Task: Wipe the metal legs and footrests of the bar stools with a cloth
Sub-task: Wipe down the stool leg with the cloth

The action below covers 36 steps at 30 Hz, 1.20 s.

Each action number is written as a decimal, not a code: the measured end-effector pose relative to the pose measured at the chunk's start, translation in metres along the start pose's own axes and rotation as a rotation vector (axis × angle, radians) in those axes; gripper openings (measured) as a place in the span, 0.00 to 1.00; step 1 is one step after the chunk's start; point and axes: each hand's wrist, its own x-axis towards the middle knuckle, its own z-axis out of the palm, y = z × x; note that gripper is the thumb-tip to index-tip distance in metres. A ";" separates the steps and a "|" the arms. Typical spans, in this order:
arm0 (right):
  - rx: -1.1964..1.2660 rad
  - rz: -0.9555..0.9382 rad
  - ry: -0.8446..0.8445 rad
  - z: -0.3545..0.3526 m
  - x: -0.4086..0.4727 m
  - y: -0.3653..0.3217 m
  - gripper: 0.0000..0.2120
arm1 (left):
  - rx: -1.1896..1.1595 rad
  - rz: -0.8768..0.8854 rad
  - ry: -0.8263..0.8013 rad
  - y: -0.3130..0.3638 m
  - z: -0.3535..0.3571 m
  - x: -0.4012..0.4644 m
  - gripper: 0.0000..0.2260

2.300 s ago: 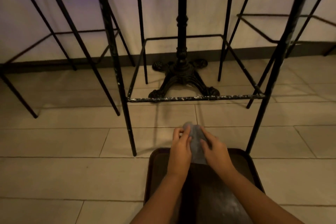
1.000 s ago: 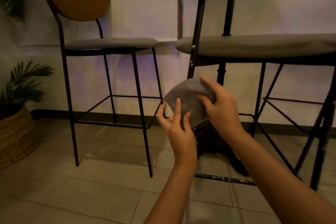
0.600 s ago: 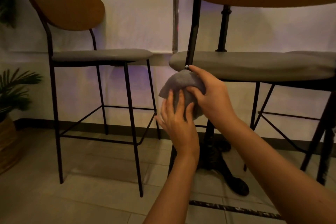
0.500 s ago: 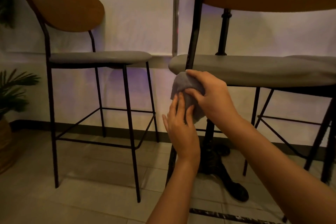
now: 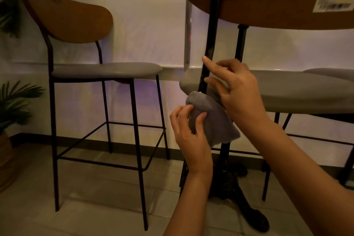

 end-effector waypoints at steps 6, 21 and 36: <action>0.092 -0.043 -0.038 0.002 0.007 0.006 0.21 | -0.062 -0.004 0.005 0.005 0.009 0.003 0.15; 0.150 -0.012 -0.035 0.002 0.019 0.016 0.18 | 0.077 0.198 0.028 0.011 0.039 0.037 0.17; 0.053 -0.088 -0.041 -0.001 0.026 0.021 0.26 | 0.114 0.169 0.026 0.001 0.029 0.025 0.19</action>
